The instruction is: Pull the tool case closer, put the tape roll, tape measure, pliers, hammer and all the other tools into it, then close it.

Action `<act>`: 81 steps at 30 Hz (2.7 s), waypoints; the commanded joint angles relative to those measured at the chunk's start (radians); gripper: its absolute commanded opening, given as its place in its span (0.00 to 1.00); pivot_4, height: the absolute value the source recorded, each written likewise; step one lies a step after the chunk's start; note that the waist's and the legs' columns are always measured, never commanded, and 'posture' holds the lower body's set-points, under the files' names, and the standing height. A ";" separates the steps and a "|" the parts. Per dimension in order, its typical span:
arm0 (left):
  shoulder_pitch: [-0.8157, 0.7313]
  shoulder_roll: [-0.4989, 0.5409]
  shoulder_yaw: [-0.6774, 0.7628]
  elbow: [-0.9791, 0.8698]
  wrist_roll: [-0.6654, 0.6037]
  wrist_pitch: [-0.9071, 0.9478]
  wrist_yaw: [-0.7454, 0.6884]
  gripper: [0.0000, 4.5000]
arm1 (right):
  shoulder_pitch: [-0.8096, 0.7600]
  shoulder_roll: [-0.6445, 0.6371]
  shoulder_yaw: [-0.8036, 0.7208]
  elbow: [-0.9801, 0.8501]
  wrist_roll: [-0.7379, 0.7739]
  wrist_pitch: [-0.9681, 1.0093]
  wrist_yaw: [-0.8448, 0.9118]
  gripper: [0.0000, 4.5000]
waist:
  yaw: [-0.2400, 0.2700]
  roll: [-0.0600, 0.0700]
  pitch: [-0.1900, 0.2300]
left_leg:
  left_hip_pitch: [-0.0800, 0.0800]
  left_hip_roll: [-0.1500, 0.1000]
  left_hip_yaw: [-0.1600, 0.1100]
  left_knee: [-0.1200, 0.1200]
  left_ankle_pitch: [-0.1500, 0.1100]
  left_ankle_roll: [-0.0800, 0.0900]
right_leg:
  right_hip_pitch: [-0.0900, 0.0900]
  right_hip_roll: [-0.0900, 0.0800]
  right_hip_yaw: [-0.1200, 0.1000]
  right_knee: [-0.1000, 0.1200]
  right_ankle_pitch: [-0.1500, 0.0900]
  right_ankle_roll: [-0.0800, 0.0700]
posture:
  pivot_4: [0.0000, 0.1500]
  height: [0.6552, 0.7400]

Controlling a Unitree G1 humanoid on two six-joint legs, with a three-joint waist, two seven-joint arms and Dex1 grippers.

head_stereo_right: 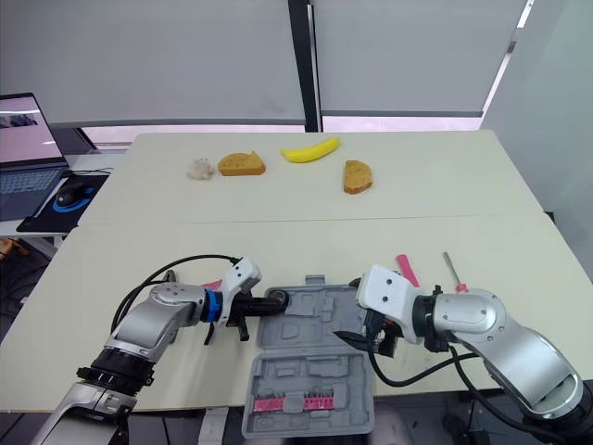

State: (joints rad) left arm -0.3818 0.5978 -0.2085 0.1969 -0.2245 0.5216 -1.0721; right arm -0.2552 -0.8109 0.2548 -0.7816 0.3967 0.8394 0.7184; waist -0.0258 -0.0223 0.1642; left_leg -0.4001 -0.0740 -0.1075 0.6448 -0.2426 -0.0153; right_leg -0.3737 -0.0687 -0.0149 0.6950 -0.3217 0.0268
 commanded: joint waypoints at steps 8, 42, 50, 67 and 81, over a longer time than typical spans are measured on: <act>-0.013 0.084 0.114 -0.117 -0.075 0.018 -0.038 0.58 | 0.001 -0.006 -0.041 -0.031 0.005 -0.012 0.001 1.00 | -0.001 0.000 0.000 | 0.000 0.000 0.000 0.000 0.000 0.000 | 0.000 0.000 0.000 0.000 0.000 0.000 | 1.00 1.00; -0.078 -0.059 -0.001 0.249 0.143 -0.457 -0.050 0.09 | -0.016 0.016 -0.023 -0.020 0.006 -0.025 0.012 1.00 | 0.000 0.000 0.000 | 0.000 0.000 0.000 0.000 0.000 0.000 | 0.000 0.000 -0.001 -0.001 0.000 0.000 | 1.00 1.00; -0.060 -0.055 -0.021 0.325 0.196 -0.517 -0.042 0.09 | -0.016 0.010 -0.021 -0.022 0.003 -0.023 0.014 1.00 | 0.000 0.000 0.000 | 0.001 0.000 0.000 0.000 0.000 0.000 | 0.001 0.000 -0.001 -0.001 0.000 0.000 | 1.00 1.00; 0.085 0.183 0.393 -0.136 -0.145 -0.151 -0.038 0.09 | 0.037 0.033 -0.128 -0.001 -0.011 -0.115 -0.014 1.00 | -0.006 0.000 0.000 | 0.000 0.001 0.000 0.000 0.000 0.000 | 0.000 0.001 0.000 -0.001 0.000 0.000 | 1.00 1.00; 0.719 0.125 0.959 -0.149 -0.174 -0.154 0.212 0.49 | 0.602 0.051 -0.739 0.306 -0.057 -0.534 0.105 1.00 | 0.051 -0.001 -0.001 | 0.003 0.002 0.000 -0.001 -0.001 0.002 | 0.003 0.001 0.001 -0.015 0.004 0.006 | 1.00 1.00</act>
State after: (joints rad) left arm 0.3222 0.7191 0.6995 0.0546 -0.3830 0.4012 -0.8613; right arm 0.3135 -0.7639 -0.4105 -0.4923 0.3503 0.3697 0.7964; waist 0.0255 -0.0236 0.1634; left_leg -0.3976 -0.0720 -0.1074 0.6442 -0.2436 -0.0136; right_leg -0.3704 -0.0684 -0.0137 0.6798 -0.3181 0.0323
